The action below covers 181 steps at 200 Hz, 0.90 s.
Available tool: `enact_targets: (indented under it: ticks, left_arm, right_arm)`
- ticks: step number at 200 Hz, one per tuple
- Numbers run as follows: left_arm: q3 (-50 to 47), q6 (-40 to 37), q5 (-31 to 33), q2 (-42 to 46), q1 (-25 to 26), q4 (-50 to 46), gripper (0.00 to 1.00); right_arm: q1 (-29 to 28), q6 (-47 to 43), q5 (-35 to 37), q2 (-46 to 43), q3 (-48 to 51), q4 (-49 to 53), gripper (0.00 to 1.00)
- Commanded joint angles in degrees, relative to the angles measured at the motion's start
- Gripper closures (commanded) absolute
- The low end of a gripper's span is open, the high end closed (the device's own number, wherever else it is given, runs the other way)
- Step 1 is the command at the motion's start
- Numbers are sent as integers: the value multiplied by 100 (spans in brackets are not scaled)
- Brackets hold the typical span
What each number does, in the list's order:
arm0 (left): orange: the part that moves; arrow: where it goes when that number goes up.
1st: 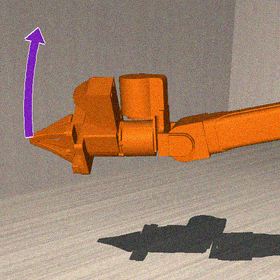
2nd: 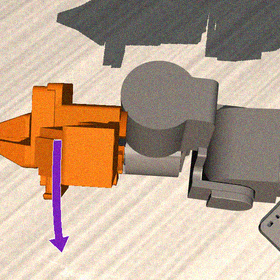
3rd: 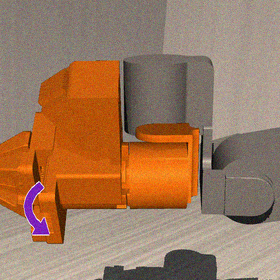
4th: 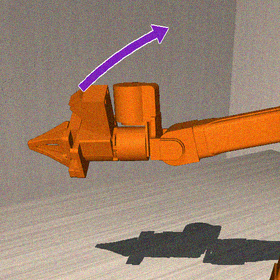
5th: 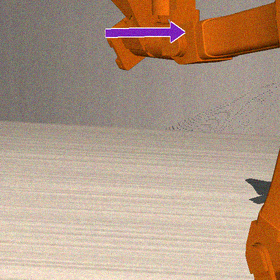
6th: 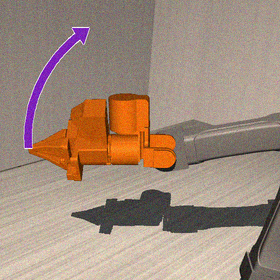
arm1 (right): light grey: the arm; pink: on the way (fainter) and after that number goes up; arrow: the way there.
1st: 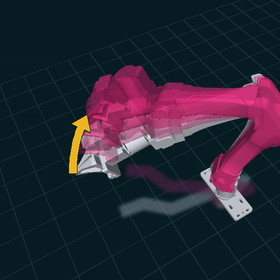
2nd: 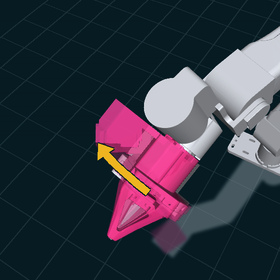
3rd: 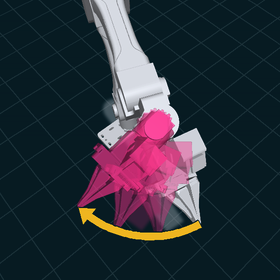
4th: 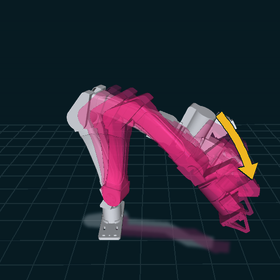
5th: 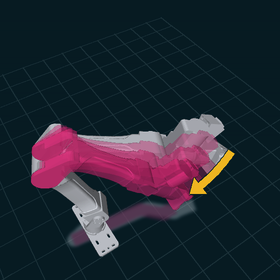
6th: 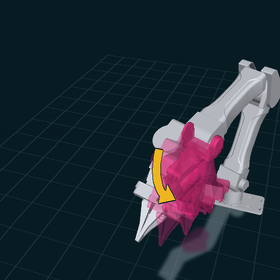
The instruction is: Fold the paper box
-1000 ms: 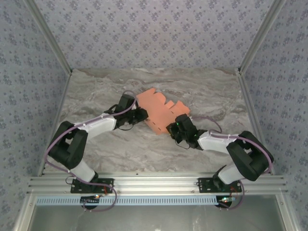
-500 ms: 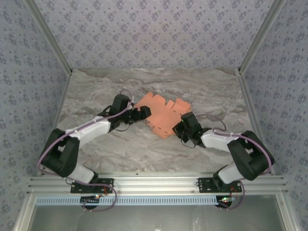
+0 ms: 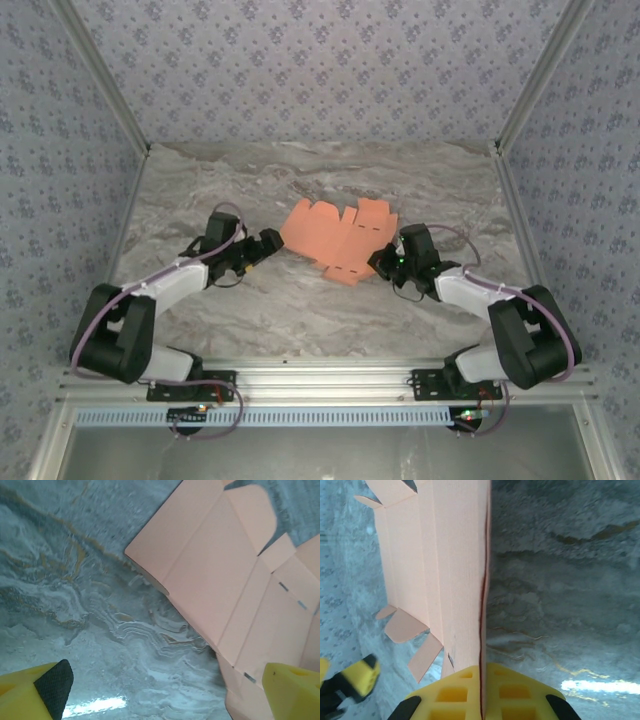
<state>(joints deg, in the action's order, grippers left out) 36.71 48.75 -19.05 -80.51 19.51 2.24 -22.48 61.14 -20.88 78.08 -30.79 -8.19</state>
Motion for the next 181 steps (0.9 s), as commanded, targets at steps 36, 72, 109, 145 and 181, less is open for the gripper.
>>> enact_targets:
  ticks: [36, 72, 109, 145, 181]
  left_arm:
    - [606, 481, -83, -624, 389, 333, 21]
    - [695, 849, 132, -871, 686, 327, 36]
    - [960, 864, 441, -1114, 912, -26, 39]
    - [996, 998, 941, -1246, 1074, -360, 49]
    - [1003, 1056, 1392, -1218, 1158, -742, 48]
  right_arm:
    - [-28, 29, -400, -39, 43, -355, 100]
    - [-114, 171, -337, 83, 59, -543, 100]
    - [-341, 264, -219, 249, -6, -613, 100]
    - [-393, 362, -177, 356, 11, -701, 100]
    - [-449, 380, -140, 382, -1, -676, 100]
